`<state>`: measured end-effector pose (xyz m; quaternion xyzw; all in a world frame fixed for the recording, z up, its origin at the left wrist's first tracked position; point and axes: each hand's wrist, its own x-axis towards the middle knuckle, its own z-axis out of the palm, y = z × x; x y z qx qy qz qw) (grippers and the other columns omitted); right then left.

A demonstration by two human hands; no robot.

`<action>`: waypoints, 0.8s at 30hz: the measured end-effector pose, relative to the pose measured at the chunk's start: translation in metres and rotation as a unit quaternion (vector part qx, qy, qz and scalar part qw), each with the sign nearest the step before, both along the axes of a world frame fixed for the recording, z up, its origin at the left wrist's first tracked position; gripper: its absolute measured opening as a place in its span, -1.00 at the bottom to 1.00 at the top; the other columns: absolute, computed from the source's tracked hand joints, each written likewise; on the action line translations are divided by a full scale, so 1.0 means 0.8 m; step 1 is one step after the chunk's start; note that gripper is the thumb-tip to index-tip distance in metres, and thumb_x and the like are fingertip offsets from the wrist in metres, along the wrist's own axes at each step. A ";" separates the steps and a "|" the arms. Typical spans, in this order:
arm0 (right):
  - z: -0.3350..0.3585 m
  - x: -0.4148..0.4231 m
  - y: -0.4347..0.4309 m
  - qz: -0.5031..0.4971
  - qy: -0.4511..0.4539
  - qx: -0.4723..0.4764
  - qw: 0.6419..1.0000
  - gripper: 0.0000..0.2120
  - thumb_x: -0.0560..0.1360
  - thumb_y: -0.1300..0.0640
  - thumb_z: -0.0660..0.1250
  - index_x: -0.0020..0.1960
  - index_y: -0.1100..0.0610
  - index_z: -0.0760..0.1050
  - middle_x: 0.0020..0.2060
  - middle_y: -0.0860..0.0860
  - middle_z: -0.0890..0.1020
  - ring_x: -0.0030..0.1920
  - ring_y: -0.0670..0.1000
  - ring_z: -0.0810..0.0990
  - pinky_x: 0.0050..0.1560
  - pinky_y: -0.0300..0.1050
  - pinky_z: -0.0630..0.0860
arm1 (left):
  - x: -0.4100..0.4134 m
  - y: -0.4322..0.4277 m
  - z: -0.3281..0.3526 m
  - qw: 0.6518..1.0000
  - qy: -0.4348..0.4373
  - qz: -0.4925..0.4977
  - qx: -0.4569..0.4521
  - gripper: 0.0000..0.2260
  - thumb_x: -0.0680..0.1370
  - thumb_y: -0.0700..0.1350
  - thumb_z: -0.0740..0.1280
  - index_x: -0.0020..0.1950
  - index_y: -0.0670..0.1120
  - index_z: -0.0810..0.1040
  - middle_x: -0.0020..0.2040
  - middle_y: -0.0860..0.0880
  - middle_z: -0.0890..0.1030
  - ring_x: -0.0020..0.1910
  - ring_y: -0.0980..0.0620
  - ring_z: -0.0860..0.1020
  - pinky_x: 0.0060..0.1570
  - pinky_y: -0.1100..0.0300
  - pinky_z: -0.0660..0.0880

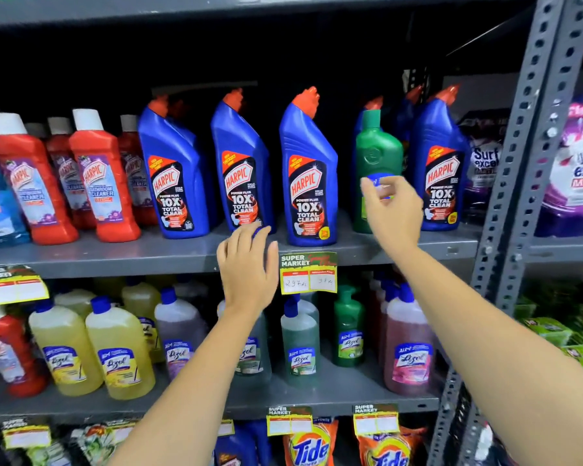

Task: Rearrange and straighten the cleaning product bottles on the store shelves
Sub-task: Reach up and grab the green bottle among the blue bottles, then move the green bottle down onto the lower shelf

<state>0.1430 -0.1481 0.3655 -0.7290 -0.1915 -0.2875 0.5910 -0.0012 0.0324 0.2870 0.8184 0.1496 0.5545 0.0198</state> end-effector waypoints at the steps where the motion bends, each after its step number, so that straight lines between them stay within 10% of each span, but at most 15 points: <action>1: 0.006 0.013 -0.014 -0.014 -0.007 0.003 1.000 -0.68 0.47 -0.08 0.33 0.10 0.11 0.52 -0.07 0.06 0.64 -0.03 0.12 0.61 0.06 0.04 0.49 | 0.003 -0.019 0.006 0.999 -0.025 -0.027 0.011 -0.70 0.60 -0.03 0.16 0.22 -0.11 0.56 0.25 -0.05 0.57 0.27 -0.07 0.47 0.24 -0.02 0.31; 7: 0.055 0.066 -0.050 -0.038 -0.066 -0.070 0.995 -0.65 0.46 0.08 0.31 0.20 0.20 0.49 0.01 0.07 0.62 -0.01 0.15 0.60 0.02 -0.10 0.42 | 0.058 -0.141 0.027 0.966 0.086 -0.214 0.119 -0.71 0.57 -0.09 0.28 0.26 -0.17 0.54 0.26 -0.13 0.58 0.24 -0.13 0.52 0.24 -0.02 0.42; 13: 0.091 0.089 -0.037 -0.006 -0.067 -0.220 0.973 -0.37 0.46 -0.03 0.41 0.39 0.27 0.34 0.24 0.23 0.55 0.25 0.22 0.50 0.21 -0.01 0.40 | 0.117 -0.162 0.003 0.951 0.274 -0.067 0.123 -0.51 0.66 0.08 0.06 0.52 -0.13 0.17 0.50 -0.12 0.31 0.49 -0.10 0.23 0.47 -0.02 0.12; 24: 0.080 0.110 -0.023 0.110 0.053 -0.125 0.985 -0.48 0.31 -0.07 0.58 0.07 0.08 0.36 -0.02 0.00 0.56 -0.13 0.02 0.58 -0.52 -0.24 0.37 | 0.135 -0.163 -0.021 0.971 0.190 -0.039 0.141 -0.65 0.62 0.00 0.16 0.36 -0.12 0.38 0.30 -0.11 0.50 0.25 -0.13 0.44 0.29 0.00 0.34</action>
